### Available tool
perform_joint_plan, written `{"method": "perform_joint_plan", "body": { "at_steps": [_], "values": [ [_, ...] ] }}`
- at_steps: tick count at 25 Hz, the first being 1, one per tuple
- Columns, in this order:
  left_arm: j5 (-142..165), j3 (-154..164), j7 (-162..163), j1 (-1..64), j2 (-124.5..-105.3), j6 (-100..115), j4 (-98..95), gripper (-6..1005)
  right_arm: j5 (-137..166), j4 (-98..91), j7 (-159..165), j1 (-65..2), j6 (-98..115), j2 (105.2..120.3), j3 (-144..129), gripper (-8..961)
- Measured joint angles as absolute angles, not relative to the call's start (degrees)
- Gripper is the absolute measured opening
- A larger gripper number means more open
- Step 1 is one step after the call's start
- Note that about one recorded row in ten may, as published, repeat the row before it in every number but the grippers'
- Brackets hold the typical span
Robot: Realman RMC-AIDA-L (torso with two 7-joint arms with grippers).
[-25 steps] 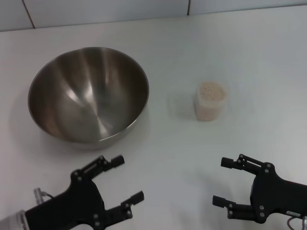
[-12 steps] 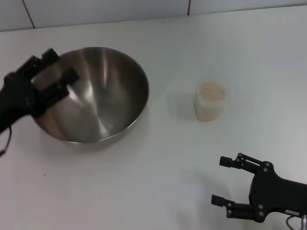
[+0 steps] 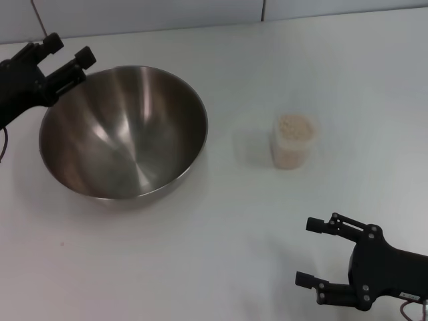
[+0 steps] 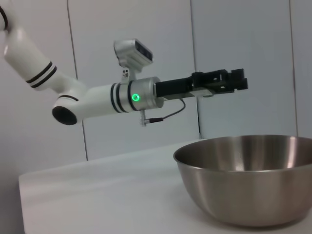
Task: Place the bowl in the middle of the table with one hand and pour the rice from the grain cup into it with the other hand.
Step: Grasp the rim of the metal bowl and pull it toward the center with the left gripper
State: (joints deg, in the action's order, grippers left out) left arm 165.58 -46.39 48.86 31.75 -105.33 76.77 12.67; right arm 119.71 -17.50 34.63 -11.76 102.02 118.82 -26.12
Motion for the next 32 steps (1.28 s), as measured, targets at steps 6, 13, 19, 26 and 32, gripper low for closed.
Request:
{"method": "perform_joint_plan", "body": {
  "at_steps": [6,13,19,26,32],
  "values": [
    [165.55,-50.61,31.75,19.18,-96.15,48.25,48.81,808,119.7,-17.52,34.63,-11.66,102.5,118.83,-26.09,839],
    [163.8,-59.05,18.78,13.88,-93.02,-9.03,92.54,806,119.7,-17.67,34.63,-11.65,102.58,118.82,-26.04,839],
    [138.77,-76.1,-5.34,14.39,-101.06,-33.85,92.82,806,119.71,-17.67,34.63,-11.96,102.56,118.76,-26.08,839],
    [119.23,-119.07,-45.66,20.72,-119.17,-68.22,78.71,806,119.66,-17.67,34.63,-11.96,102.55,118.84,-26.03,839],
    [121.22,-121.58,-48.25,21.39,-118.66,-69.54,74.92,806,119.65,-17.66,34.63,-11.9,102.43,118.82,-26.01,839]
  ]
}}
